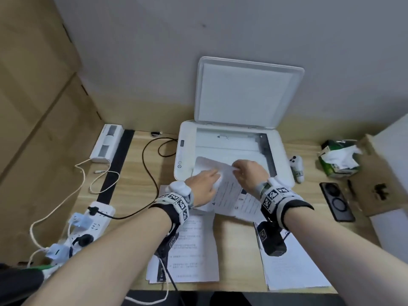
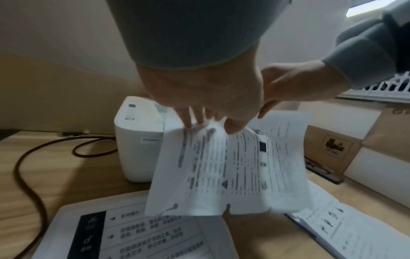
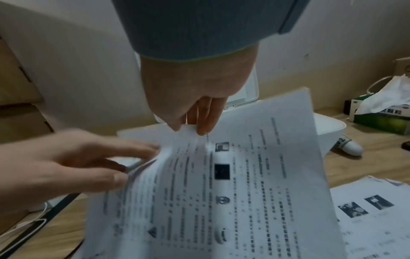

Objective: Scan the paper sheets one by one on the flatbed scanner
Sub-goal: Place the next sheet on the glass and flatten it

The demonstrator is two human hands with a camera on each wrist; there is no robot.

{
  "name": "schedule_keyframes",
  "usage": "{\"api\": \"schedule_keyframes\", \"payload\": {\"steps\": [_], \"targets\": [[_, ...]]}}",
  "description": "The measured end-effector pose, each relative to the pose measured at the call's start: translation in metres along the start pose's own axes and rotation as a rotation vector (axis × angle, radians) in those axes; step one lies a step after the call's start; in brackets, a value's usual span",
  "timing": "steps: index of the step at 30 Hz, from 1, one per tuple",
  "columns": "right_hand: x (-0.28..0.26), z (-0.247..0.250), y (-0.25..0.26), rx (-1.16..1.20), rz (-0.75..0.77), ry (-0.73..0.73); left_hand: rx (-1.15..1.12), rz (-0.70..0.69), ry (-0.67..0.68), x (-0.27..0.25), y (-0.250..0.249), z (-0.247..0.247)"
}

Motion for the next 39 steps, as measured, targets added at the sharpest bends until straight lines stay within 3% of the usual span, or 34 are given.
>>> {"api": "schedule_keyframes", "payload": {"steps": [3, 7, 14, 18, 24, 39], "targets": [[-0.002, -0.015, -0.018, 0.056, -0.025, 0.033, 0.101, 0.061, 0.093, 0.017, 0.012, -0.018], [-0.003, -0.034, -0.061, 0.038, -0.114, 0.095, 0.117, 0.148, 0.059, 0.035, 0.019, -0.022], [0.043, -0.047, -0.112, -0.110, -0.059, 0.102, 0.160, 0.179, -0.005, 0.092, 0.027, -0.015], [0.073, -0.042, -0.116, -0.176, 0.010, 0.089, 0.179, 0.221, -0.033, 0.113, 0.032, -0.007], [0.098, -0.049, -0.133, -0.117, -0.022, 0.089, 0.220, 0.247, -0.058, 0.132, 0.046, -0.008], [0.088, -0.052, -0.121, -0.084, -0.032, 0.046, 0.310, 0.309, -0.078, 0.118, 0.053, -0.009]]}}
Point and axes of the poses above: each hand's wrist, its own x-axis towards the middle knuckle, its own z-axis out of the back of the hand, y = z × x, the point moved 6 cm from there along x, towards the middle knuckle, and after that the axes turned 2 degrees about -x, right-handed, at the moved point
